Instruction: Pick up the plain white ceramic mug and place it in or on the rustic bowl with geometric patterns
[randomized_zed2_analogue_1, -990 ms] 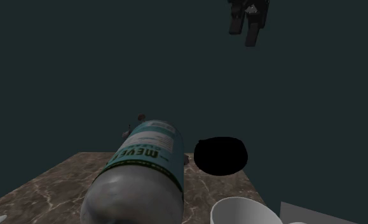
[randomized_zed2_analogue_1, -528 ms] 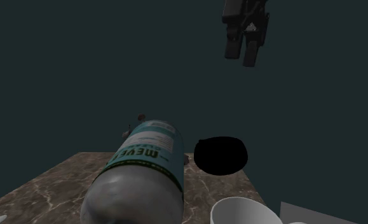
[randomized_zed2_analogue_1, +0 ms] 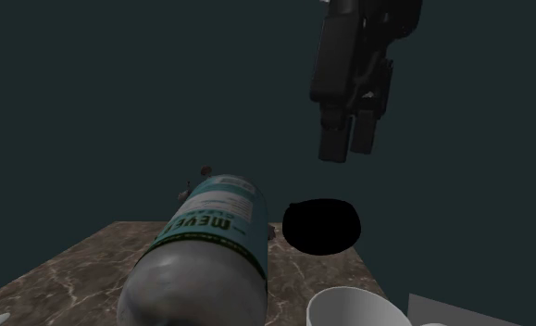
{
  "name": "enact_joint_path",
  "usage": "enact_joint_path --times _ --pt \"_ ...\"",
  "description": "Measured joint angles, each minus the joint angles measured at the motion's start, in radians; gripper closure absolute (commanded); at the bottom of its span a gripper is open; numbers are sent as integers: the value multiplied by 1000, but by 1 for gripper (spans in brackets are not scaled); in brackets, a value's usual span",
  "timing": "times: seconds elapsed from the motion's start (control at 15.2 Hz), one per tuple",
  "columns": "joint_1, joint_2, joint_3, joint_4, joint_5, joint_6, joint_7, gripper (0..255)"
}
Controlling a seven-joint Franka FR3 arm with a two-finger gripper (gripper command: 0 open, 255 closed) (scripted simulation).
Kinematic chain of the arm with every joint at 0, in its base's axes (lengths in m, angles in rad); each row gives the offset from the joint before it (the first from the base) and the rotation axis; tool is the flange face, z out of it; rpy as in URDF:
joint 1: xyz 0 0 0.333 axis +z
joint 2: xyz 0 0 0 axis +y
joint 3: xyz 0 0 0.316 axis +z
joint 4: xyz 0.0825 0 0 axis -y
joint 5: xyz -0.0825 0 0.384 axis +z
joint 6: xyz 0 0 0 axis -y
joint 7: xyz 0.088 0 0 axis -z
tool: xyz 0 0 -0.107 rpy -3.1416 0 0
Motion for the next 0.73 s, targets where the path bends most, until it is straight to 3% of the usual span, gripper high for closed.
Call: enact_joint_path --times 0.73 --pt "105 162 210 -111 110 232 171 0"
